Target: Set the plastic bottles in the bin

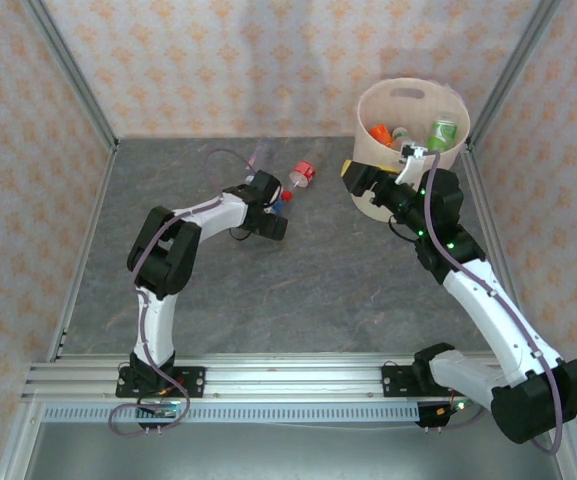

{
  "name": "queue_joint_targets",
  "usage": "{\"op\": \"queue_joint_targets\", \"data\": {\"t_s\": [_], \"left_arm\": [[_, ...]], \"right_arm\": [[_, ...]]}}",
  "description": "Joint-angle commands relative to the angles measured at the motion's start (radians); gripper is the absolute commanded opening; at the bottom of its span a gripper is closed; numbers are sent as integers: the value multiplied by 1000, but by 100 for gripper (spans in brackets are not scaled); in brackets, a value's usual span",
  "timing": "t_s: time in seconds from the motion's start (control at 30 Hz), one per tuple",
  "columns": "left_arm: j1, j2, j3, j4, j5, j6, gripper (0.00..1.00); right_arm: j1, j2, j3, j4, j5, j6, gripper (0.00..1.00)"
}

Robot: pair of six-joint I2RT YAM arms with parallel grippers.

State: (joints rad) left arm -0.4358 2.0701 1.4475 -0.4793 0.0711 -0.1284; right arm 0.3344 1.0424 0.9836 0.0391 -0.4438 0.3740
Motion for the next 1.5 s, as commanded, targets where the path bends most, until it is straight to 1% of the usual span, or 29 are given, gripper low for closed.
{"op": "queue_joint_targets", "data": {"t_s": [0.0, 0.13, 0.3, 0.43, 0.5, 0.73, 0.77, 0.9, 1.0, 1.17, 1.3, 1.37, 1.47], "left_arm": [[5, 28, 46, -38, -10, 21, 89], [6, 34, 39, -34, -16, 15, 80], [6, -1, 13, -19, -29, 16, 73], [5, -36, -14, -2, -45, 15, 64], [6, -55, -27, 2, -28, 28, 60], [6, -154, -84, 16, 3, 44, 43], [6, -200, -96, 18, 12, 44, 39], [5, -321, -161, 62, 84, 46, 31], [4, -428, -217, 112, 140, 38, 27], [-4, -613, -323, 241, 304, 14, 26], [-4, -729, -394, 378, 479, -56, 26], [-4, -769, -414, 436, 554, -97, 26], [-5, -804, -423, 473, 590, -138, 26]], "right_arm": [[5, -23, -13, 35, 28, 1, 99], [5, -25, -17, 31, 30, -4, 99], [7, -25, -23, 18, 49, -9, 99], [8, -24, -26, 17, 44, -3, 99], [8, -25, -28, 17, 45, -2, 99], [10, -25, -38, 23, 54, 3, 99], [10, -25, -39, 27, 50, 6, 99], [15, -21, -43, 45, 30, 15, 99], [26, -13, -49, 64, 28, 24, 99], [56, 23, -52, 125, -17, 61, 99], [83, 49, -30, 126, -74, 39, 99], [93, 62, -25, 163, -130, 51, 99], [118, 82, -19, 250, -215, 81, 99]]}}
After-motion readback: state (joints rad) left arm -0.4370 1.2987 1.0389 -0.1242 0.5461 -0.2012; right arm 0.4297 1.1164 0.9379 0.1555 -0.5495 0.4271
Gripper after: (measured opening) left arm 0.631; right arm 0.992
